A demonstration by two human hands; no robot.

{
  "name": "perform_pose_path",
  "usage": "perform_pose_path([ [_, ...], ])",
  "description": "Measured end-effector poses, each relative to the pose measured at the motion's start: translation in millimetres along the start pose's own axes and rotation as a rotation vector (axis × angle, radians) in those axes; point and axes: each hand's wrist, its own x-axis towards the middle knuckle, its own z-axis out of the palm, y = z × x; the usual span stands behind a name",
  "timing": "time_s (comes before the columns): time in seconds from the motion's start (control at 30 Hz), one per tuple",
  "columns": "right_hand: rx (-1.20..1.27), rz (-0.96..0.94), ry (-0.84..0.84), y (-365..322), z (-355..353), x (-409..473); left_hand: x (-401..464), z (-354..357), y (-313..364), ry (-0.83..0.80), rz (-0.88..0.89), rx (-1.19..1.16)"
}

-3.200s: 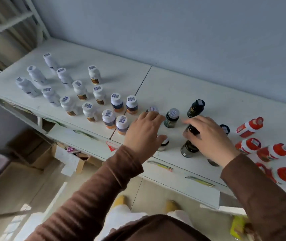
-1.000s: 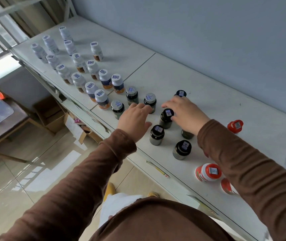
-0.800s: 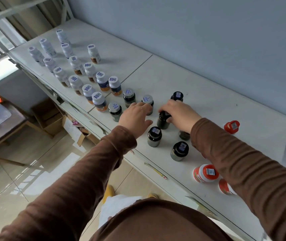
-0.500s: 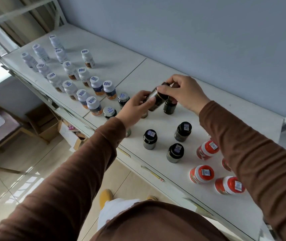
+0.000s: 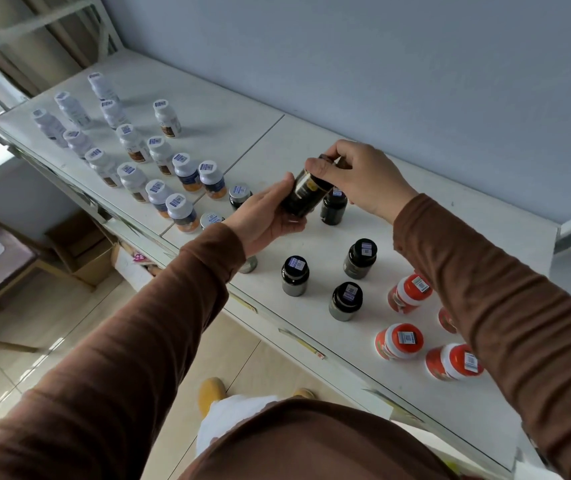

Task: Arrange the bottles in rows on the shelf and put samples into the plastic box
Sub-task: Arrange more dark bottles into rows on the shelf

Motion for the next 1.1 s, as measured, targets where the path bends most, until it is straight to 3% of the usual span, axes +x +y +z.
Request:
perform_pose_path([
  [0.1,-0.108,-0.083,-0.038,3.2,-6.9,-1.3,1.2,-3.2,-1.7,0.016,0.111,0.222],
  [0.3,-0.421,-0.196,-0.316,25.6,22.4,-1.3,3.6,-13.1,-5.7,0.21,0.212,1.241],
  [0.37,-0.489,-0.191,-0.359,34.8,38.7,-3.3,2.6,-13.5,-6.5,0.246,0.25,1.398],
  [0.63,-0.534,-0.185,-0.424,49.4,56.5,-6.4,3.0,-14.8,-2.6,0.286,0.321,1.509],
  [0.87,-0.523,-0.221,-0.026,52.0,6.2,3.5,26.8,1.7,31.4,0.342,0.454,1.62],
  [1.1,-0.594,-0.121,-0.066,78.4,7.7,27.4,75.5,13.6,28.9,0.304,0.388,1.713],
])
